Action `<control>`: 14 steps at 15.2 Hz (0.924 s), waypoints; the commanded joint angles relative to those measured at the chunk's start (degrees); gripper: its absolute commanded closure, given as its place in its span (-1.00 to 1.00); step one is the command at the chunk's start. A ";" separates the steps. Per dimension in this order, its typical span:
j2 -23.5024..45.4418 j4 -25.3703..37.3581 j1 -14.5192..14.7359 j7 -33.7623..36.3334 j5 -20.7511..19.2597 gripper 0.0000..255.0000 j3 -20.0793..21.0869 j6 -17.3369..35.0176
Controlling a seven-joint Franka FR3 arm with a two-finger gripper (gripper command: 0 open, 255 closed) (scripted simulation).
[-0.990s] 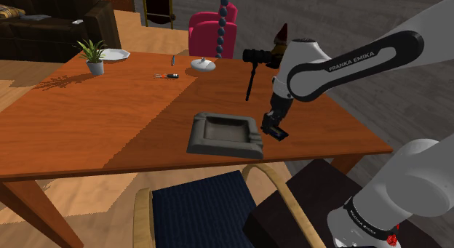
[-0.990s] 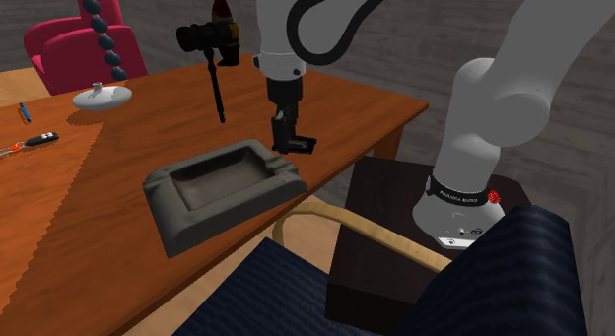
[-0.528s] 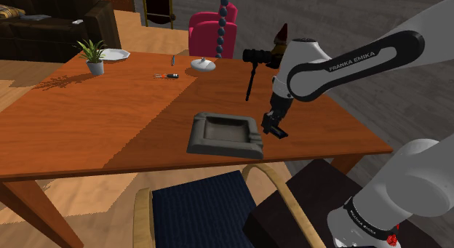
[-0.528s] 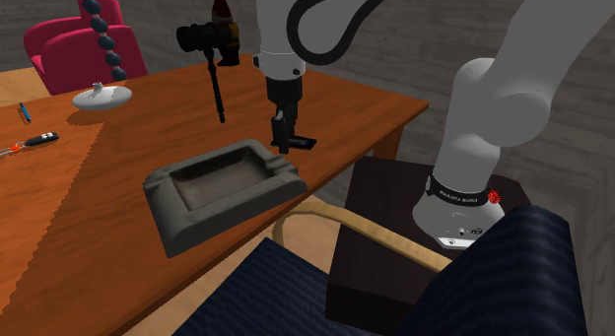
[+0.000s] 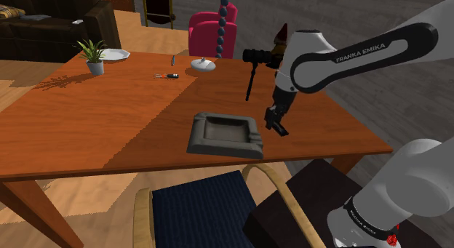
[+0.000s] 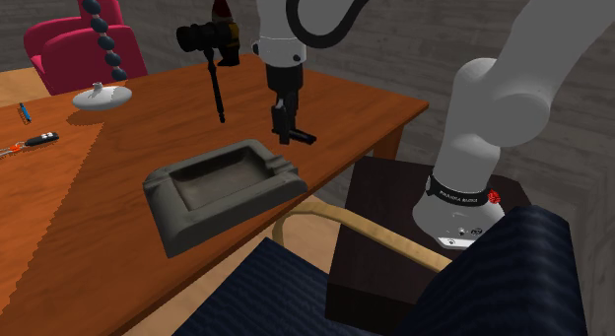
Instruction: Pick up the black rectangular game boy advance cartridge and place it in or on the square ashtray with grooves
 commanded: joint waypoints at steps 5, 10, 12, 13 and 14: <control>-2.47 2.78 0.05 -0.02 0.05 1.00 -0.10 -5.29; -4.21 5.38 0.06 -0.06 0.05 1.00 -0.23 -9.63; -4.79 6.50 0.05 -0.08 0.04 1.00 -0.27 -11.33; -5.05 7.08 0.05 -0.09 0.03 1.00 -0.30 -12.17; -5.30 7.67 0.05 -0.09 0.03 1.00 -0.32 -13.01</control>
